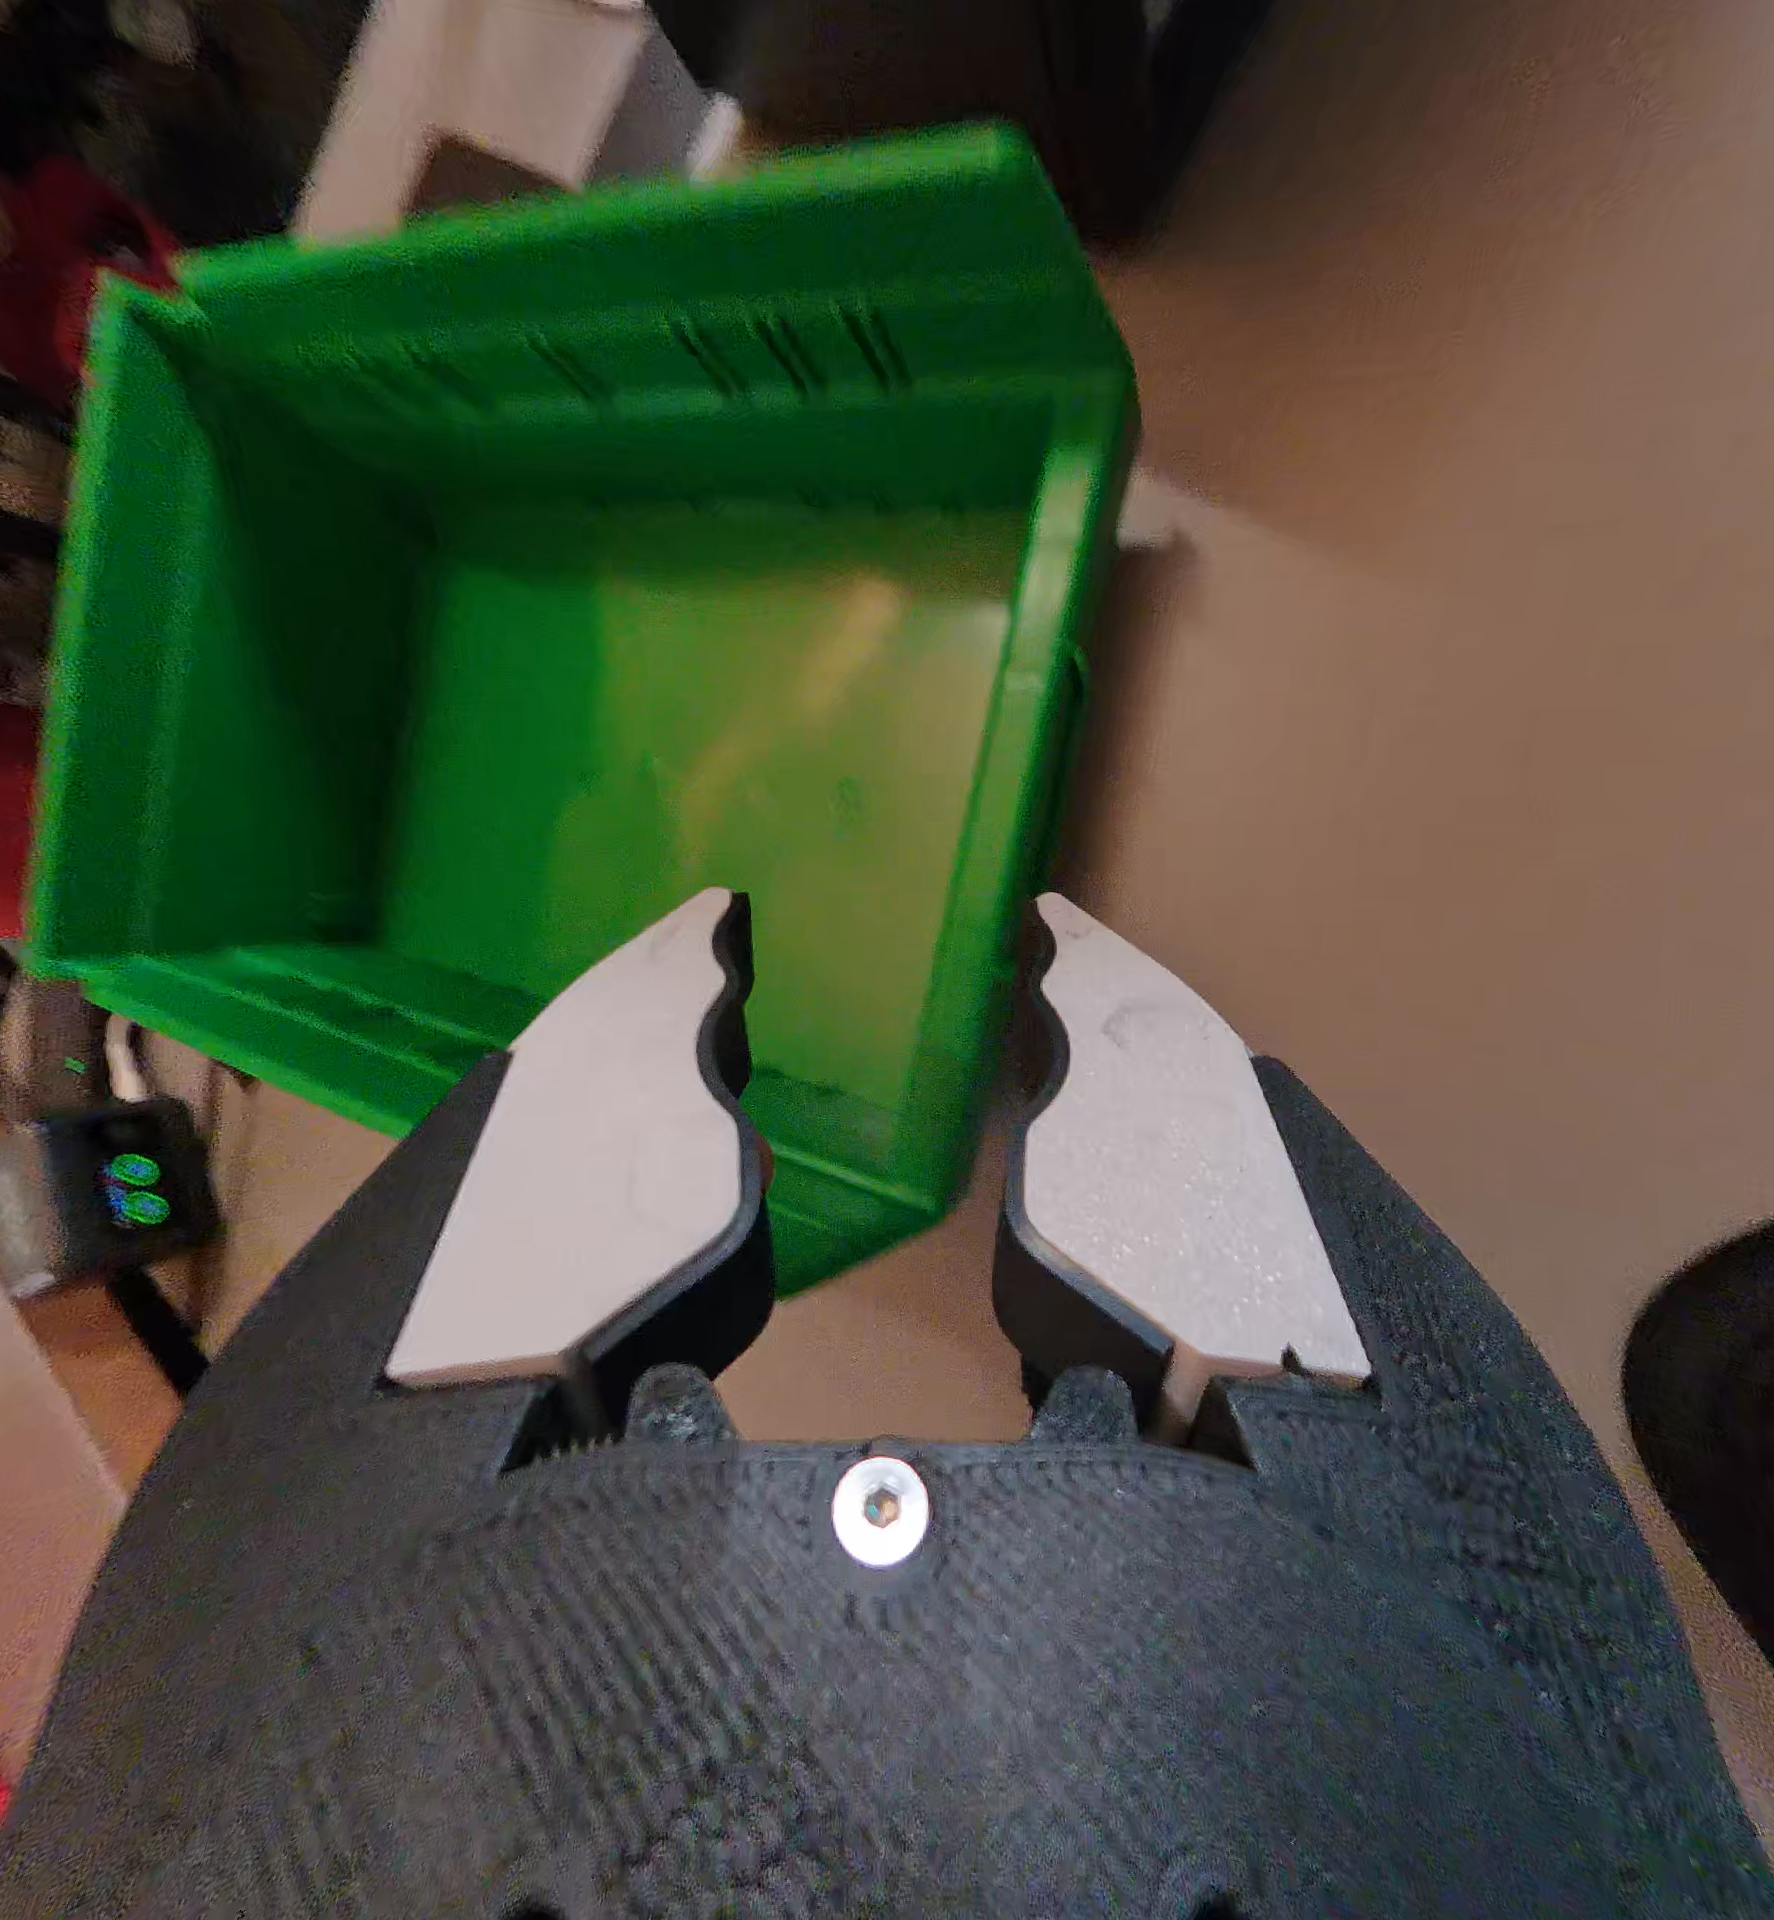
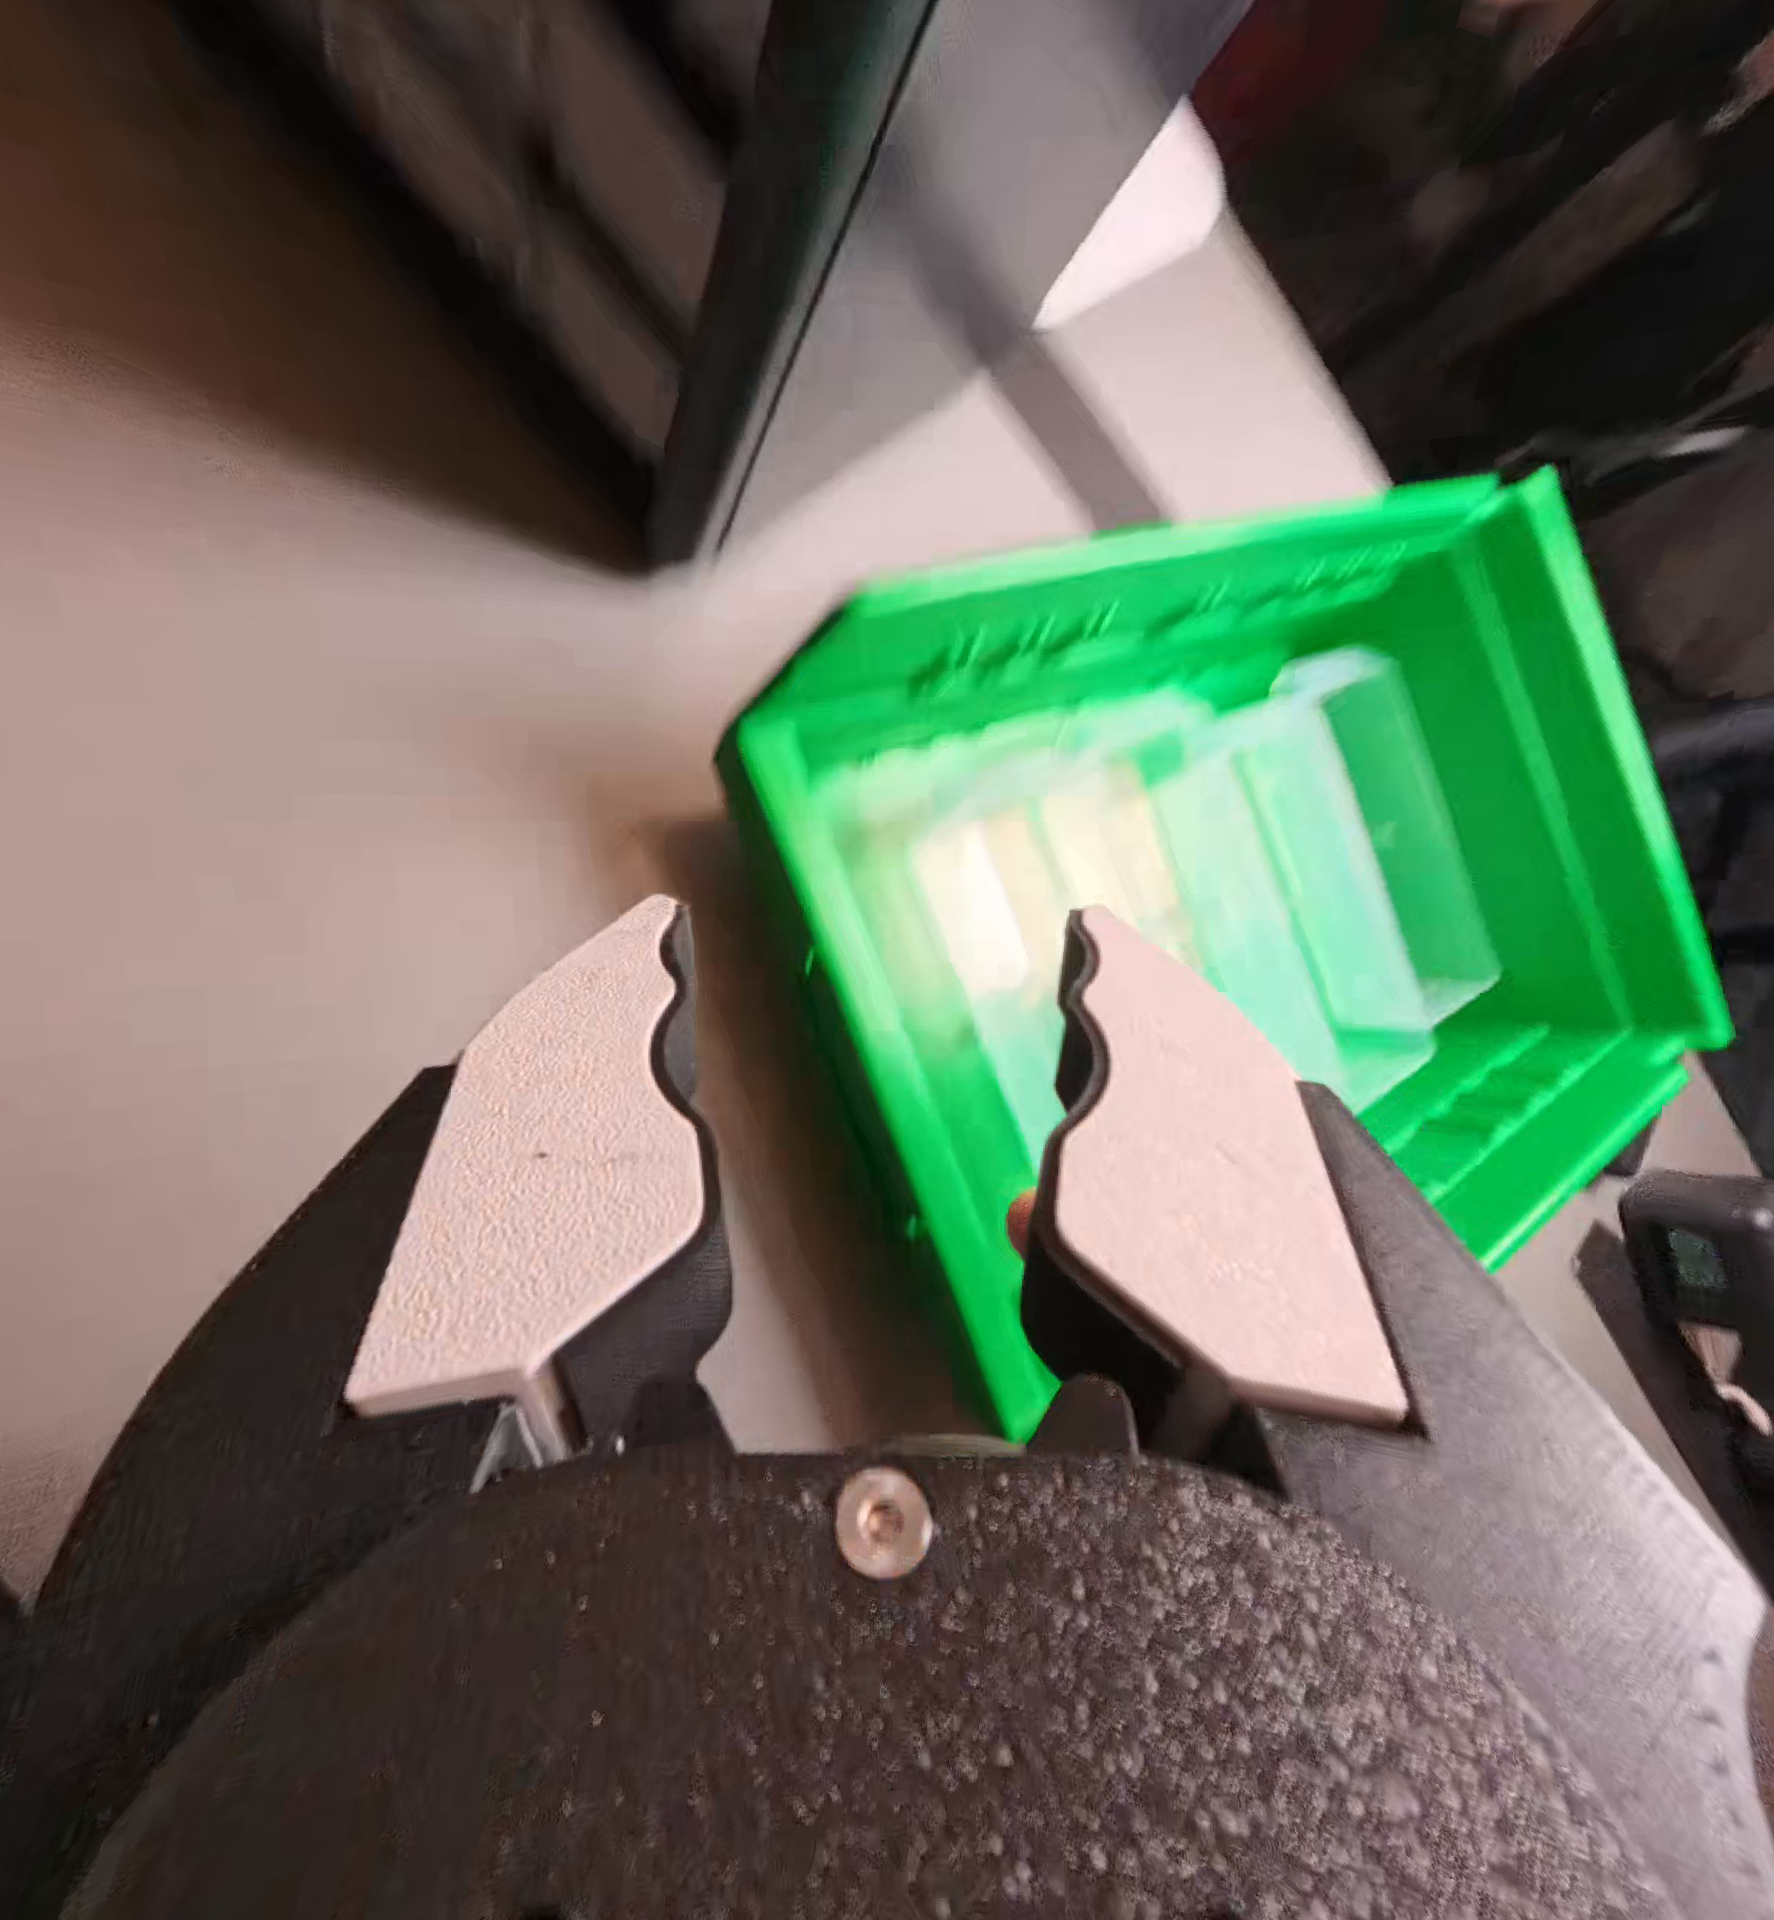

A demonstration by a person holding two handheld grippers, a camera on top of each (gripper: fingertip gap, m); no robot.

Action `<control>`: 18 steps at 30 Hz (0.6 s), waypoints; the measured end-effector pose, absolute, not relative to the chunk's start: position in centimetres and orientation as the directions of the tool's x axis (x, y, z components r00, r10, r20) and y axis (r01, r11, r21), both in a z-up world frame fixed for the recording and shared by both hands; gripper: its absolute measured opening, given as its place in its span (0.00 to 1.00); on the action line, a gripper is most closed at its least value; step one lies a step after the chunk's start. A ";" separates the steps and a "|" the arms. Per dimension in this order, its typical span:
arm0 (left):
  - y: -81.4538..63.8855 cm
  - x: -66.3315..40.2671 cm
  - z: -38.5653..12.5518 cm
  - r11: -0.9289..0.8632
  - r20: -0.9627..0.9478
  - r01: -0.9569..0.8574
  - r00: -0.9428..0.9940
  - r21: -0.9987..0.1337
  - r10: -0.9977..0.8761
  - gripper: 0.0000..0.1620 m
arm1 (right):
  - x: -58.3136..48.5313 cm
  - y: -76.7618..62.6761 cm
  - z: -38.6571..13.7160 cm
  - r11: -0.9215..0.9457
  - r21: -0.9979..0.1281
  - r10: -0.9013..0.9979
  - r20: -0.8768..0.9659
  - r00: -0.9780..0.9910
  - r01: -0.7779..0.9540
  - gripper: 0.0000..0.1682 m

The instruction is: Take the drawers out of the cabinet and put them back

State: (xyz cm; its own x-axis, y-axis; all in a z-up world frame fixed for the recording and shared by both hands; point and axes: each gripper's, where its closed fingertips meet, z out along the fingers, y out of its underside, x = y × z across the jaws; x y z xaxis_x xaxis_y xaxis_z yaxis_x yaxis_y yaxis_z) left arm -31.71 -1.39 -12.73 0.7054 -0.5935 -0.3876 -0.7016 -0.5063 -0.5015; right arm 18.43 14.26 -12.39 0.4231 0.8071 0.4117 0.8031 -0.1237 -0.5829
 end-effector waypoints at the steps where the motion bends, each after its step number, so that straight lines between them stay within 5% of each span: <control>1: -2.4 -32.1 -13.8 -0.526 -0.367 -0.694 0.713 -0.492 -0.597 0.31 | 19.8 13.6 -14.2 -0.124 -0.514 0.819 0.430 0.380 0.849 0.43; 7: -3.6 -31.9 -18.3 -0.565 -0.363 -0.741 0.671 -0.363 -0.647 0.38 | 22.6 13.4 -19.1 -0.092 -0.262 0.836 0.504 0.218 0.961 0.44; 11: -2.4 -31.0 -20.1 -0.543 -0.419 -0.810 0.582 -0.223 -0.696 0.35 | 22.8 15.3 -21.1 -0.054 -0.131 0.832 0.543 0.117 0.990 0.32; 13: -1.7 -30.6 -20.8 -0.522 -0.450 -0.834 0.541 -0.178 -0.711 0.29 | 22.9 16.5 -20.8 -0.036 -0.126 0.794 0.599 0.105 0.991 0.19; 15: -0.7 -31.1 -20.8 -0.515 -0.518 -0.845 0.509 -0.147 -0.687 0.19 | 22.8 16.1 -20.8 -0.048 -0.155 0.806 0.578 0.129 0.987 0.18; 18: -0.2 -30.7 -20.8 -0.497 -0.542 -0.852 0.499 -0.165 -0.676 0.19 | 22.5 14.5 -20.8 -0.008 -0.157 0.802 0.589 0.101 0.988 0.19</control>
State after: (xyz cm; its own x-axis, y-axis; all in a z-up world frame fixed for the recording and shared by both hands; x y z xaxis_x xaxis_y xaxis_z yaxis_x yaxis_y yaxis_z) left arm -30.74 -0.16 -20.83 0.4993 -0.6761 -0.5418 -0.8519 -0.4971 -0.1648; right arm 22.47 14.48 -20.79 0.1008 0.8017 0.5892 0.9875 -0.0085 -0.1574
